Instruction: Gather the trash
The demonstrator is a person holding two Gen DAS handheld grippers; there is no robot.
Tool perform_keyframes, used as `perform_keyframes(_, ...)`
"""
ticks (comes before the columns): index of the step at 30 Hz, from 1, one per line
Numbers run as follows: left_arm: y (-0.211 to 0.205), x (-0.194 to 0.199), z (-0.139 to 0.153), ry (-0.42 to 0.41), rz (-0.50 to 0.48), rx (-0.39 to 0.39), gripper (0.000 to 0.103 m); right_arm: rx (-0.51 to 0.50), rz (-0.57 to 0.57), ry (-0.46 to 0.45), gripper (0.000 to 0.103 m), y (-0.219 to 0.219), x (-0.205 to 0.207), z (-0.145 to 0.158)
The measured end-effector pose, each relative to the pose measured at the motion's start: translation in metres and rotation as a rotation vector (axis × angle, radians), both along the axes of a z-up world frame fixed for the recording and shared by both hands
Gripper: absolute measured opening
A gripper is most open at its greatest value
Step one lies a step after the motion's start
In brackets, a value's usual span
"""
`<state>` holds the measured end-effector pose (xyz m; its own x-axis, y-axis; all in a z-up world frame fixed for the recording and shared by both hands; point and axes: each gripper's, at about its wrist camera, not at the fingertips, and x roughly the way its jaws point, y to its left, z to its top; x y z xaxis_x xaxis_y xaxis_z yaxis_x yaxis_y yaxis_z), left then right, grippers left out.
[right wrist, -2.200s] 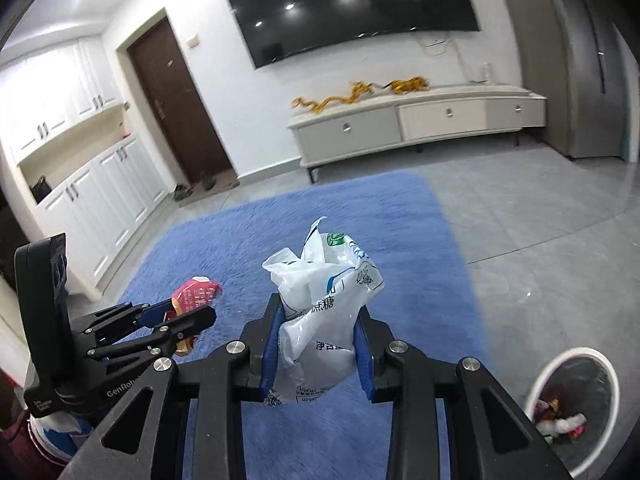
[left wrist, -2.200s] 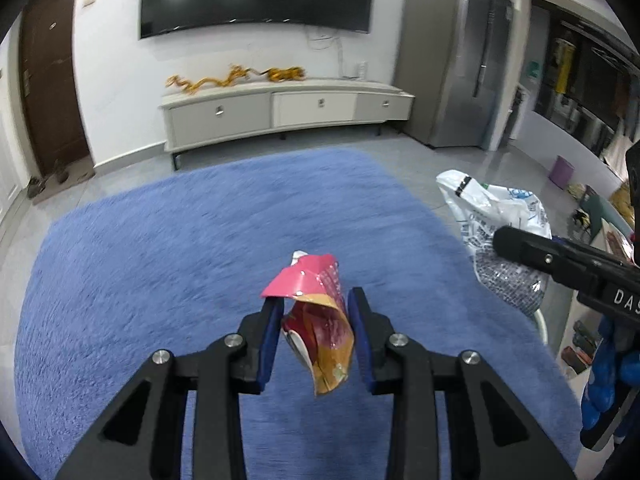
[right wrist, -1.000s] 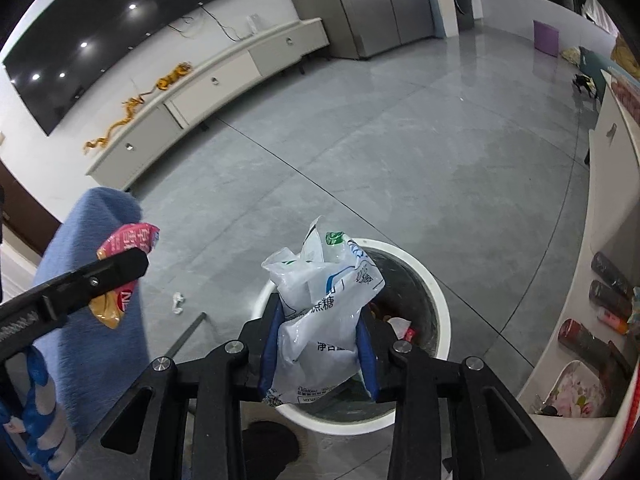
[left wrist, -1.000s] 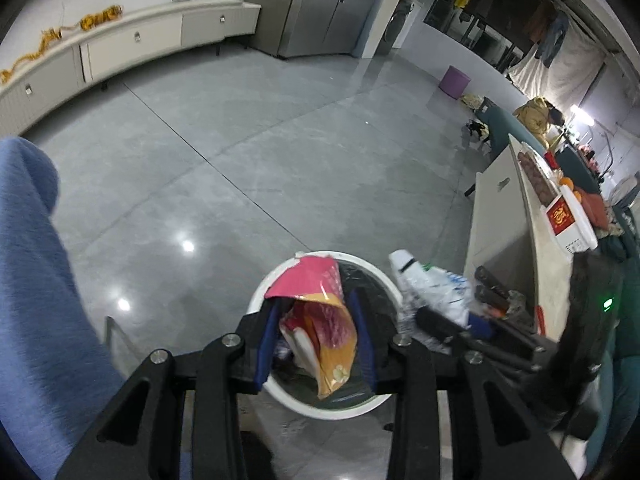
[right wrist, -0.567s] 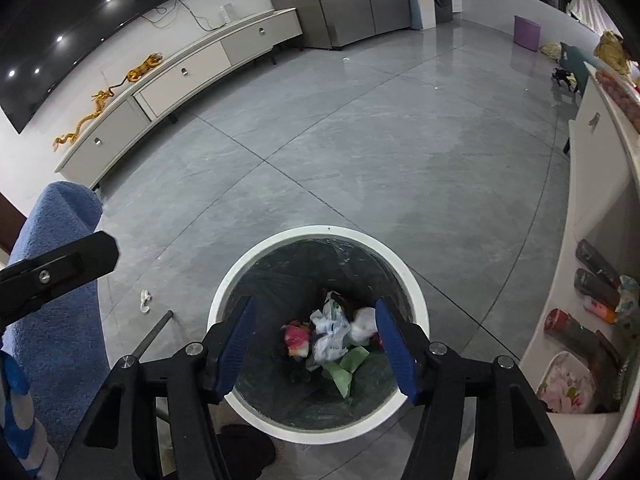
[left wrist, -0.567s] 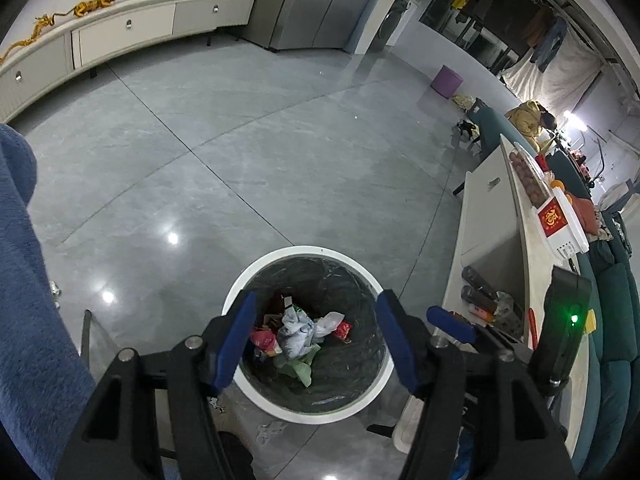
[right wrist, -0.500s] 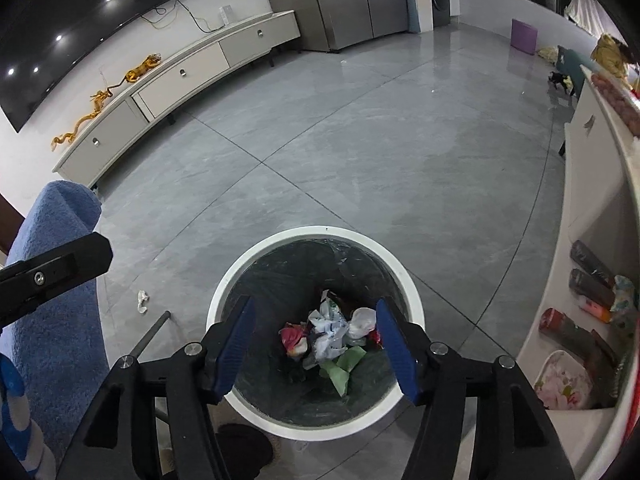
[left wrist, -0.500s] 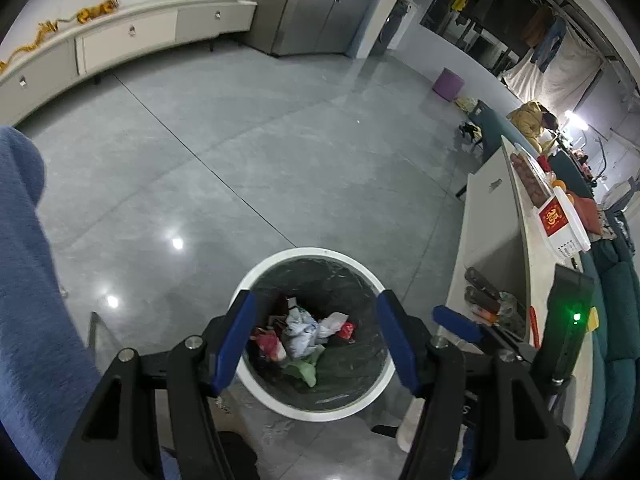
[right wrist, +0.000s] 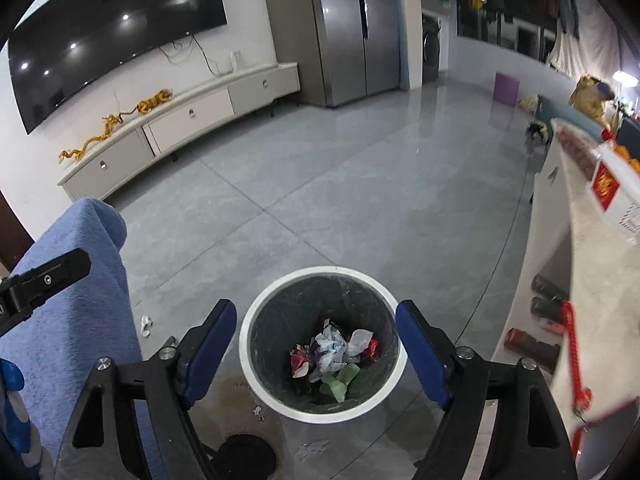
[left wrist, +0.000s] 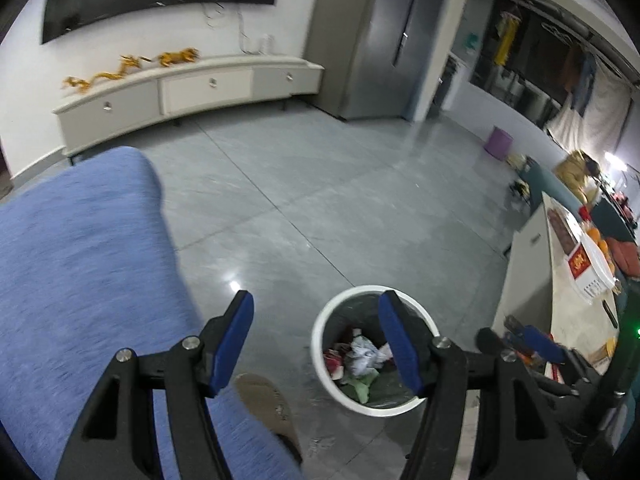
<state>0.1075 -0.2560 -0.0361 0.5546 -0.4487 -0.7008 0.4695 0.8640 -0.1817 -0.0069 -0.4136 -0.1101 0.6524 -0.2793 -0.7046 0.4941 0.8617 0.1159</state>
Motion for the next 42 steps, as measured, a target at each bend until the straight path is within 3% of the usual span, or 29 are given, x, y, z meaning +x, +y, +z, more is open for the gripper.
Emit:
perform_keyframes(10, 0.094, -0.044, 0.033, -0.132, 0.168, -0.018, 0.065, -0.142, 0.060, -0.086, 0.100, 0.080, -0.024, 0.045)
perform_keyframes(21, 0.177, -0.093, 0.049, -0.250, 0.270, -0.001, 0.067, -0.214, 0.097, -0.164, 0.103, 0.145, -0.045, 0.054)
perform_keyframes(31, 0.214, -0.112, 0.049, -0.303, 0.364, 0.015, 0.094, -0.267, 0.112, -0.167, 0.103, 0.172, -0.047, 0.044)
perform_keyframes(42, 0.213, -0.118, 0.048, -0.339, 0.395, 0.019, 0.098, -0.298, 0.049, -0.173, 0.103, 0.167, -0.047, 0.038)
